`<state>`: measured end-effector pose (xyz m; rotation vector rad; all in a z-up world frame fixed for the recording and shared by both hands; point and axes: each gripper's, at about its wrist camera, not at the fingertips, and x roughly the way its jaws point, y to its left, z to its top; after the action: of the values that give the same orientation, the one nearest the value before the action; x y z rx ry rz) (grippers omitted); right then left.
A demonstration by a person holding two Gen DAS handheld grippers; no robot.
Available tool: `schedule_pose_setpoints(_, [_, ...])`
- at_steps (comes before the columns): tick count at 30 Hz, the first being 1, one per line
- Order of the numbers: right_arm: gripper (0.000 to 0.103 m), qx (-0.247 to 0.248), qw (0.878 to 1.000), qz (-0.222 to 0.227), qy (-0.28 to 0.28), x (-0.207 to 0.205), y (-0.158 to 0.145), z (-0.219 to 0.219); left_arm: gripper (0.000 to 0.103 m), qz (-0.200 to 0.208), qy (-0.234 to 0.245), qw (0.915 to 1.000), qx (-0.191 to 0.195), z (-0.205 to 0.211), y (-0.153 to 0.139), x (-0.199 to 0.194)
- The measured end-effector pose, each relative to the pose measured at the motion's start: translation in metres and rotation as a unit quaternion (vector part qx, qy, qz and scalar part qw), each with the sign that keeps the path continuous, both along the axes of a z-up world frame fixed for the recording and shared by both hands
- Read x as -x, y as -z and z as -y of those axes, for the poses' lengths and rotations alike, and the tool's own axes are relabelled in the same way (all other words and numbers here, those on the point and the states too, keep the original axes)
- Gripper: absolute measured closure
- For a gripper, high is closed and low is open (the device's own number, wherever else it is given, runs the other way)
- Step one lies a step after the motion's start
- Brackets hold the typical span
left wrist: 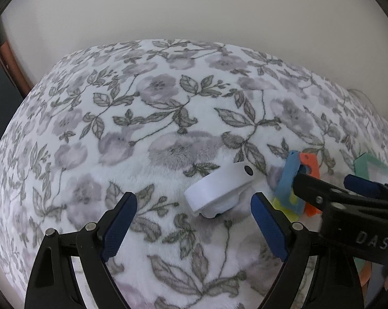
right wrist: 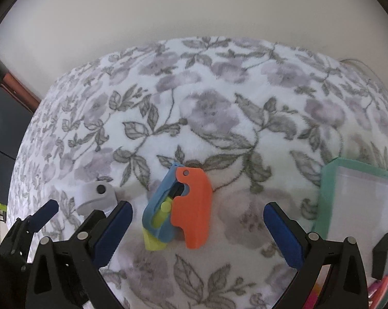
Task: Organize rigid objects
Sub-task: 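Grasp the white round device with the left tool while the right tool grasps the blue-orange toy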
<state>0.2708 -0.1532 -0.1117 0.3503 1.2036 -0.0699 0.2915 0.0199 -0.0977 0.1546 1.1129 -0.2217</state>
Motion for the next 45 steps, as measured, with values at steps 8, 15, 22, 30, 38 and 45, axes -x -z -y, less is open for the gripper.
schedule_pose_setpoints(8, [0.009, 0.016, 1.0, -0.018, -0.018, -0.014, 0.016, -0.018, 0.013, 0.008, 0.023, 0.9993, -0.029, 0.01, 0.016, -0.003])
schedule_pose_setpoints(15, [0.021, 0.051, 0.998, -0.02, -0.033, -0.017, 0.018, -0.027, 0.017, 0.008, 0.039, 0.9983, -0.042, 0.021, 0.024, -0.005])
schedule_pose_setpoints(22, [0.035, 0.04, 0.998, -0.02, -0.035, -0.014, 0.015, -0.018, 0.041, 0.011, 0.057, 0.9973, -0.045, 0.031, 0.023, -0.003])
schedule_pose_setpoints(30, [0.035, 0.024, 0.999, -0.024, -0.03, 0.004, 0.013, 0.001, 0.047, 0.012, 0.067, 0.9961, -0.056, 0.035, 0.02, 0.001])
schedule_pose_setpoints(38, [0.035, 0.009, 0.999, -0.033, -0.015, 0.039, 0.01, 0.019, 0.047, -0.006, 0.052, 0.9973, -0.052, 0.025, 0.017, 0.013])
schedule_pose_setpoints(45, [0.035, 0.008, 0.999, -0.042, -0.023, 0.067, 0.008, 0.013, 0.047, -0.034, 0.022, 0.9983, -0.041, 0.011, 0.014, 0.027])
